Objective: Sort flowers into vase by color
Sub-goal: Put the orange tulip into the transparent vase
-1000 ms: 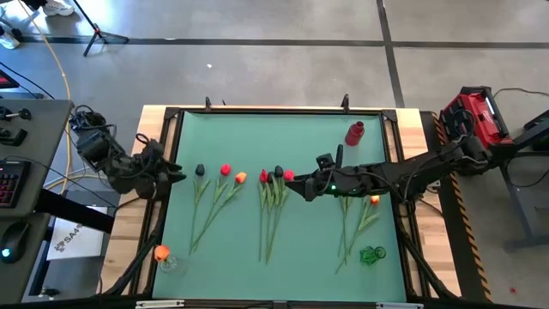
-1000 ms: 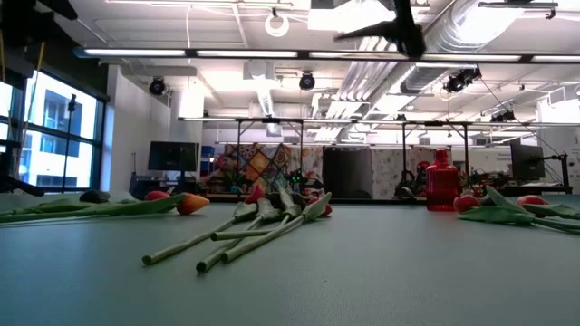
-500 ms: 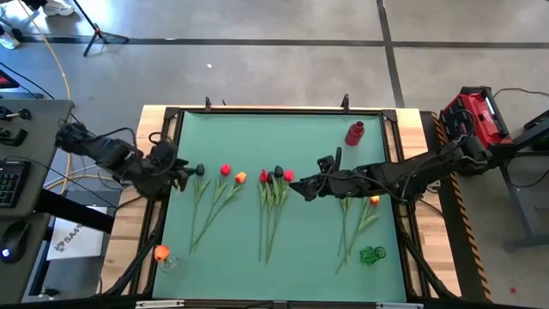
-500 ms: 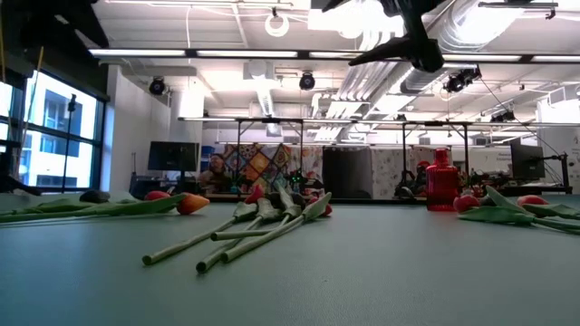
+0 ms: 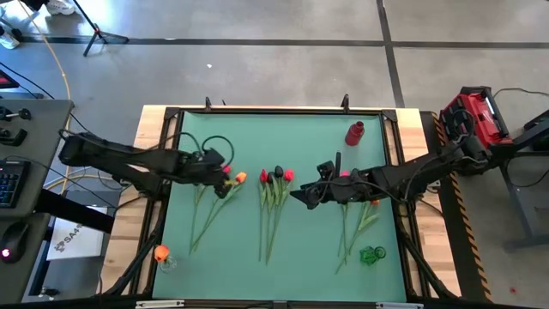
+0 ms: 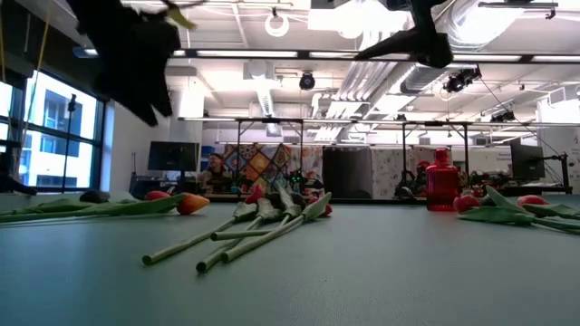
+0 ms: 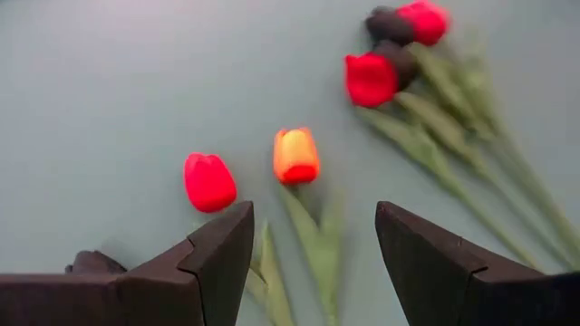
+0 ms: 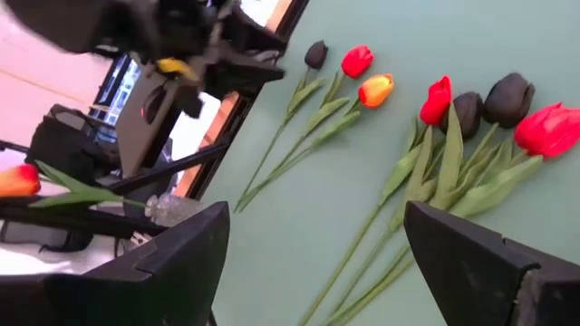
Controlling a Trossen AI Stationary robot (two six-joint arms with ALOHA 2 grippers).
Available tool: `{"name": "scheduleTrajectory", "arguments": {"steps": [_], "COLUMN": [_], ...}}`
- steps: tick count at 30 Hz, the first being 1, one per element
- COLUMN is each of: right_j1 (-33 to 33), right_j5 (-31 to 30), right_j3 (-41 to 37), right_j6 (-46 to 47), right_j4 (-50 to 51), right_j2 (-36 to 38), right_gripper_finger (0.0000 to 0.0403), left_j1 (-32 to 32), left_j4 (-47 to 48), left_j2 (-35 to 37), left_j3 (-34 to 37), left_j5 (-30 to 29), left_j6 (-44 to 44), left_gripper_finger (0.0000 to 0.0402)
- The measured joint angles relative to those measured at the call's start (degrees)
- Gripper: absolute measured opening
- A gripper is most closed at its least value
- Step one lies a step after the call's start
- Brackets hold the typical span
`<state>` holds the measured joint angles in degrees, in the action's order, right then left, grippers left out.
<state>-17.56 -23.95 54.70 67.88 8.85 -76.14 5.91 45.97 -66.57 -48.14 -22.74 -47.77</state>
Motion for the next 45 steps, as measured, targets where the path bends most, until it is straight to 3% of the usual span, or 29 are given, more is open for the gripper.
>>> {"name": "scheduleTrajectory", "arguments": {"steps": [10,18,23,45], "right_j1": [-3.0,-4.1,-4.7,-4.6], "right_j5": [-2.4,-2.6,-2.5,-2.6], "right_j3": [0.0,0.0,0.0,0.0], "right_j6": [2.6,4.0,4.3,4.2], "right_j4": [2.3,2.3,2.3,2.6], "right_j2": [0.0,0.0,0.0,0.0], "right_gripper_finger": [0.0321,0.0321,0.0321,0.0321], "left_j1": [-3.9,-6.0,-6.3,-6.3], "left_j4": [-13.3,-14.5,-15.6,-16.1], "left_j2": [-14.4,-25.0,-27.3,-25.4], "left_j3": [3.5,3.5,3.4,3.2], "left_j5": [2.3,3.6,4.7,8.3], "left_j6": [6.9,6.3,5.9,6.0], "left_gripper_finger": [0.022,0.022,0.021,0.0019]}}
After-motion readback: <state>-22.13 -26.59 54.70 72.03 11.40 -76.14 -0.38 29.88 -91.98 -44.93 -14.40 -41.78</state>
